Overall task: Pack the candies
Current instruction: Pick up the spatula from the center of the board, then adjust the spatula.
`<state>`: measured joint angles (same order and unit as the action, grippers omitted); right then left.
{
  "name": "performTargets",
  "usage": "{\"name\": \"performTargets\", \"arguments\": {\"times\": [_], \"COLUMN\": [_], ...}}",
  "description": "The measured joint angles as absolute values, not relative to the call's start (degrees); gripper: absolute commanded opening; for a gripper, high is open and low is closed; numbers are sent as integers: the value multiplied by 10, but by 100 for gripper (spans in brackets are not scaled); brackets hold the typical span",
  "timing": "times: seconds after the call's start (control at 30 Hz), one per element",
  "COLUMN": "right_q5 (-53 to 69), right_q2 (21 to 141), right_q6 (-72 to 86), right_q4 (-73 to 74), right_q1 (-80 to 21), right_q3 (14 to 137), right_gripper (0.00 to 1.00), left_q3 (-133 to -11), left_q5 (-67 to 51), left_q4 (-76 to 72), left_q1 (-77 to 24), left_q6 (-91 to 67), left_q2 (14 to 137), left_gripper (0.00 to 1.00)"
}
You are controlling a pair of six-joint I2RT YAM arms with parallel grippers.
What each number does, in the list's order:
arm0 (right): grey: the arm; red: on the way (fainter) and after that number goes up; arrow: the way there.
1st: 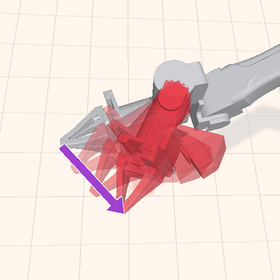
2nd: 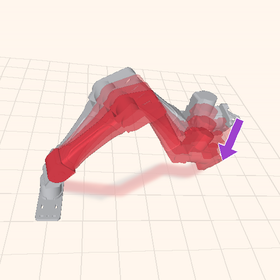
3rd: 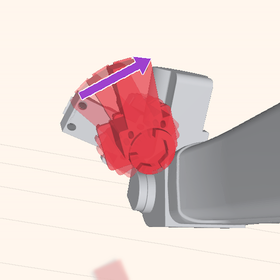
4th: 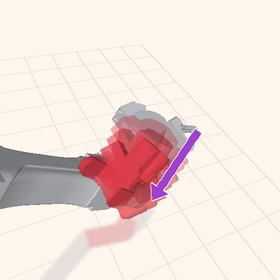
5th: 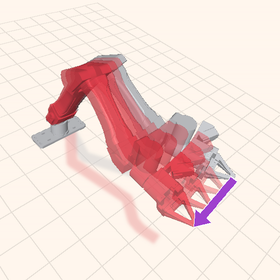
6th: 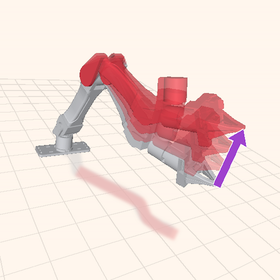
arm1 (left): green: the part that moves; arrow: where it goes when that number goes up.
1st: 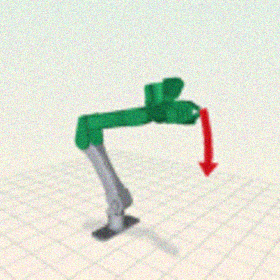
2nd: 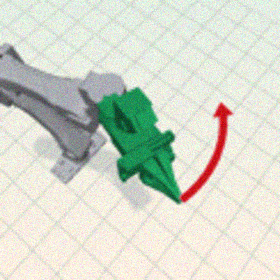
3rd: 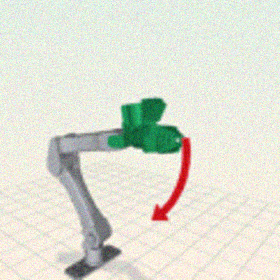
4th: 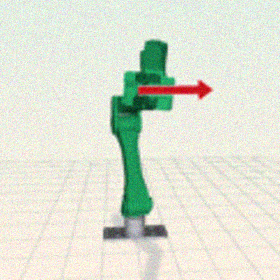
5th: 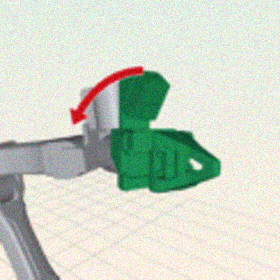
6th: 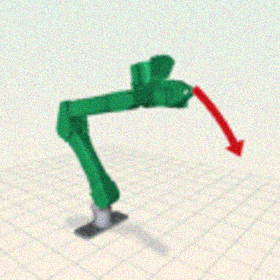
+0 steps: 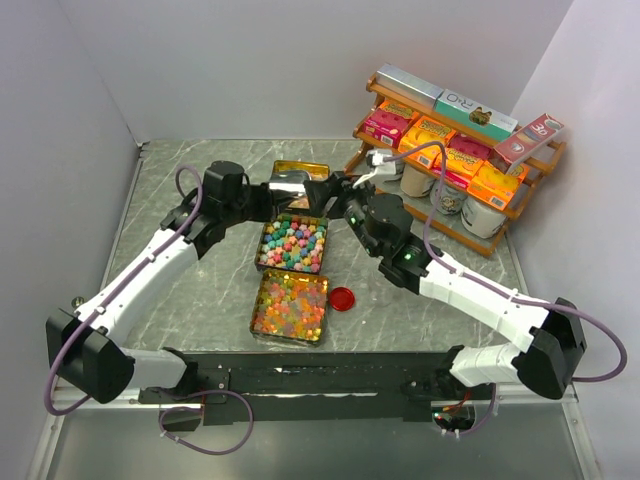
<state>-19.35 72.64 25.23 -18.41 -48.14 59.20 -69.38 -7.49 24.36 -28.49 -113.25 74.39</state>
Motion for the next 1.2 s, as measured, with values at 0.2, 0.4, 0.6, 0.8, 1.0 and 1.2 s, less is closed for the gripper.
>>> {"name": "performTargets", "arguments": {"times": [0.2,0.4,0.6,0.8,1.0,1.2], "right_q5": [-211,-216,-194,-193,-165,-81], "right_q2": [760,773,773,773,762,696], "right_q6": [252,256,271,277,306,310], "right_q4": [-193,-191,-199,-155,-87,-59], "right_q1": [-481,-481,-484,-482,-434,-368], "right_q3": [623,627,636,647,653,608], "right_gripper": [51,18,0,0,0,0], "left_q3": [-679,-667,-662,-668,-689,-640], "left_q5": [-80,-90,-98,-114,-129,-136], "left_q4": [234,224,210,205,226,266], "left_q1": [-286,-287,-286,-288,-274,-252], "left_q6": [-1133,-1134,-1145,-1105,-972,-806], "left_q2": [743,742,741,741,737,689], "left_gripper": [1,1,25,76,90,85]}}
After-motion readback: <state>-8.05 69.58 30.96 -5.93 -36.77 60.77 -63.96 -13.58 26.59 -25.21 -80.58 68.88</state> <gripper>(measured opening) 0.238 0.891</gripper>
